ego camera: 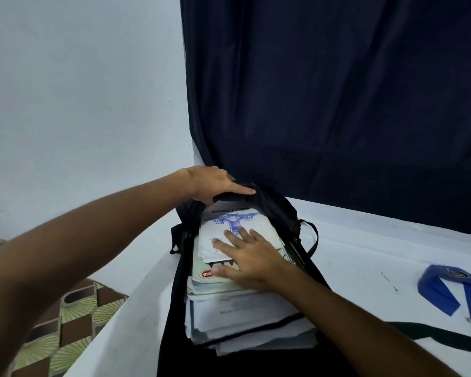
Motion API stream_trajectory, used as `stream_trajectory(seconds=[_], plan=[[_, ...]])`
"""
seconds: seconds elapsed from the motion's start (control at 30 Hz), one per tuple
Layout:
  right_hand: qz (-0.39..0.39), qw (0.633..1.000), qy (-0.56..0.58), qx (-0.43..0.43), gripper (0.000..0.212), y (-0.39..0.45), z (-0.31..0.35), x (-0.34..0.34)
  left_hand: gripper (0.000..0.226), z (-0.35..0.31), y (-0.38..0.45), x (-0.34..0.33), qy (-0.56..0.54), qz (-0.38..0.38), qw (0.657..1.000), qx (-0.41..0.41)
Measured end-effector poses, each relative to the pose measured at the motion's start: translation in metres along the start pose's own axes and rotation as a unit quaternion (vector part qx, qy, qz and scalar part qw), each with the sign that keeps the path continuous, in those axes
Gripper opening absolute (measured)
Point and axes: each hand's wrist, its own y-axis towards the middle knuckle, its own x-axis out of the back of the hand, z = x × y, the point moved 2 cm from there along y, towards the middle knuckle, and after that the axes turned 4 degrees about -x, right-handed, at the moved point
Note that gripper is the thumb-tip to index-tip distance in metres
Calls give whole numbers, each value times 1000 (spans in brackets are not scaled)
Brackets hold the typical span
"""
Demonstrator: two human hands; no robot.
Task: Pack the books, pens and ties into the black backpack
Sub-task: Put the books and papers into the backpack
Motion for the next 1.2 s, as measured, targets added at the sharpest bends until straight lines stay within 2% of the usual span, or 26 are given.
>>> stream_trajectory(seconds=[0.17,0.23,0.27,0.3,0.33,0.4,0.43,0.47,0.5,0.53,0.6,0.63,0.67,0.77,0.8,0.83,0.87,0.9,0.97,1.03,1.1,1.17,1.2], plan=[[3,1000,14,6,61,18,-17,8,98,-7,1,0,15,-4,1000,1],[2,999,39,17,56,17,-18,12,99,-6,-5,-3,-39,-4,999,2],[-27,995,92,19,51,12,-20,17,100,-5,-11,-5,-102,-16,995,4],[-89,981,169,19,49,6,-24,22,99,-4,-20,-8,-184,-46,982,12],[-183,952,246,5,50,0,-32,30,95,-2,-31,-12,-264,-96,959,29],[-377,861,337,-65,42,-10,-61,40,83,3,-53,-27,-364,-211,898,127],[-435,817,356,-127,33,-12,-79,43,76,5,-62,-38,-391,-248,862,208],[-445,786,378,-202,25,-11,-98,45,70,6,-69,-51,-422,-255,818,297],[-414,762,420,-270,23,-8,-112,46,65,6,-72,-62,-475,-235,760,377],[-347,729,493,-325,29,-4,-124,42,63,2,-73,-71,-555,-205,682,431],[-220,612,671,-356,45,5,-135,36,61,-7,-72,-73,-731,-207,470,448],[-198,558,726,-349,51,5,-137,35,58,-8,-72,-70,-781,-242,374,437],[-201,518,761,-334,59,6,-139,37,56,-8,-74,-66,-807,-281,300,424],[-257,410,828,-283,70,-1,-145,43,54,-12,-86,-52,-834,-391,145,362],[-266,379,846,-263,72,-8,-145,44,56,-15,-91,-50,-834,-412,116,348],[-268,354,865,-235,74,-18,-144,45,58,-19,-98,-48,-834,-423,101,339],[-257,342,879,-210,77,-28,-146,43,59,-24,-105,-49,-837,-425,102,329],[-234,347,888,-191,81,-39,-147,39,59,-31,-113,-49,-845,-416,119,314],[-172,393,887,-172,93,-62,-150,32,65,-41,-132,-56,-868,-367,183,281],[-104,486,849,-179,101,-85,-151,30,79,-49,-151,-68,-879,-293,275,257],[-51,591,781,-196,95,-101,-153,33,81,-53,-165,-78,-852,-235,384,268],[-61,685,692,-219,81,-108,-152,38,71,-56,-171,-84,-786,-231,477,317],[-84,725,642,-234,70,-110,-147,42,67,-58,-172,-86,-754,-233,509,343]])
